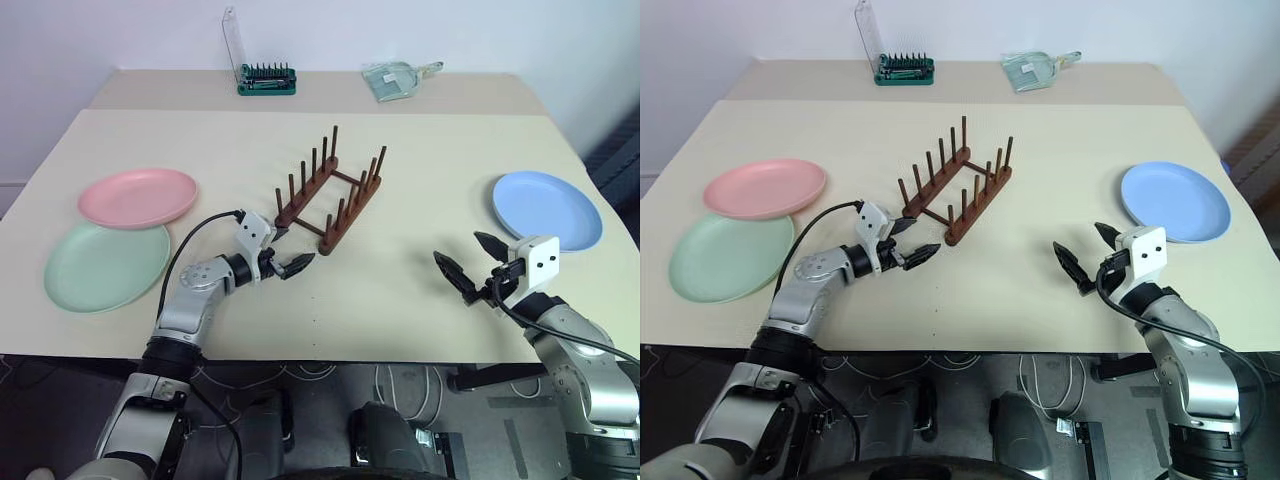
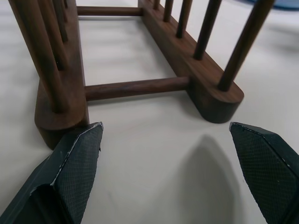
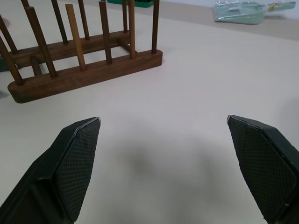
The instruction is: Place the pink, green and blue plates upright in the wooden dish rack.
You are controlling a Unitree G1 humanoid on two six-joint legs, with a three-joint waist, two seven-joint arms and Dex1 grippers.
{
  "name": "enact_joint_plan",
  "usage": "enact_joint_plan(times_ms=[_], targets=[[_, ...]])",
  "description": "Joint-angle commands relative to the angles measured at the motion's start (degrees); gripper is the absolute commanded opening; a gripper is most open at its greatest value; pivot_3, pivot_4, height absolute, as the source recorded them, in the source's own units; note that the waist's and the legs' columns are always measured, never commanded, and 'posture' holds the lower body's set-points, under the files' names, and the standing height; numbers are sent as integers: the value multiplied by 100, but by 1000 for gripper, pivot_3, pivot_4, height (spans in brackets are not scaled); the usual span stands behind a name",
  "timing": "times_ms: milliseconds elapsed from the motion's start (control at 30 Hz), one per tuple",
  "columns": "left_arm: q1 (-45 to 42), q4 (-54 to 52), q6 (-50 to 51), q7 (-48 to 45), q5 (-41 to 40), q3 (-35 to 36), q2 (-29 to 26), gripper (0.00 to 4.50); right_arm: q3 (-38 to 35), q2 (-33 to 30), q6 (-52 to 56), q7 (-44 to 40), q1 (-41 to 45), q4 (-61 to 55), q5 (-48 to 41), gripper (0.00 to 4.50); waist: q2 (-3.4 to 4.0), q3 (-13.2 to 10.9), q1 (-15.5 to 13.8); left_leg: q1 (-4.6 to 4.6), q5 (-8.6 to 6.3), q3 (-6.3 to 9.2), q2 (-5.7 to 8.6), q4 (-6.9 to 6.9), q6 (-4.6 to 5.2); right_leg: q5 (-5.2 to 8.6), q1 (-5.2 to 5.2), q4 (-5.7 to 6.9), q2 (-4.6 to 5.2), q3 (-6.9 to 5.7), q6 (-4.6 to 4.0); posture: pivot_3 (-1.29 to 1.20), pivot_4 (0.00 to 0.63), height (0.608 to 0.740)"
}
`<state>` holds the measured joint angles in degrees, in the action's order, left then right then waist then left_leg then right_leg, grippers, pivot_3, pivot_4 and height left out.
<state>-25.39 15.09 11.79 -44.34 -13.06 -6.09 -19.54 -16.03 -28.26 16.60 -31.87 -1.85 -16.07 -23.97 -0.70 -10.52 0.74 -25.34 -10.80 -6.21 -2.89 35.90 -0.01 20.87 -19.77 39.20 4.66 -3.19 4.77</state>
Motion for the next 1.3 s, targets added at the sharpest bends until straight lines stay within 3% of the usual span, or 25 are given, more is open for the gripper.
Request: enact_joint_plan(times_ms=[33, 467, 567, 667, 733, 1033, 1300], targets=[[90, -260, 86, -352, -45, -285, 103, 4500, -45, -1, -42, 10, 70, -183, -73, 4436, 0, 0, -5, 0, 0, 0, 0, 0, 0, 0, 0, 0, 0, 0, 0, 0, 150, 732], [-266, 284, 110, 388, 657, -640, 834, 4500, -100, 20, -95, 14, -52, -233, -64, 4436, 3, 3, -20, 1, -3, 2, 4, 2, 4, 0, 9, -9, 1, -4, 1, 0, 150, 732], [-259, 312, 115, 503, 706, -598, 886, 3242, -122, 3, -98, 12, -77, -248, -67, 4500, 13, 10, -19, 2, -3, 2, 4, 5, 5, 0, 12, -9, 1, -4, 1, 0, 150, 732], [-236, 289, 91, 527, 686, -557, 927, 1665, -132, -12, -106, -2, -90, -248, -68, 4500, 16, 11, -17, 4, -10, 4, 3, 6, 17, 0, 15, -9, 2, -5, 1, 0, 150, 732], [-228, 278, 94, 556, 695, -551, 937, 902, -131, -23, -108, -16, -89, -242, -69, 4500, 16, 12, -17, 4, -10, 5, 3, 6, 17, 0, 15, -9, 2, -5, 1, 0, 150, 732], [-147, 145, -29, 465, 736, -426, 652, 797, -69, -24, -118, -48, 18, -162, -44, 4500, 17, 12, 11, 5, -10, 7, 2, 7, 16, 0, 16, -9, 0, -6, 1, 0, 150, 732], [-169, -174, 53, -1486, -356, -68, -244, 797, 35, -81, -20, -236, -8, -160, -75, 4500, 17, 12, 15, 5, -3, 6, 0, 0, 5, 1, 12, -9, 0, -6, 0, 0, 150, 732]])
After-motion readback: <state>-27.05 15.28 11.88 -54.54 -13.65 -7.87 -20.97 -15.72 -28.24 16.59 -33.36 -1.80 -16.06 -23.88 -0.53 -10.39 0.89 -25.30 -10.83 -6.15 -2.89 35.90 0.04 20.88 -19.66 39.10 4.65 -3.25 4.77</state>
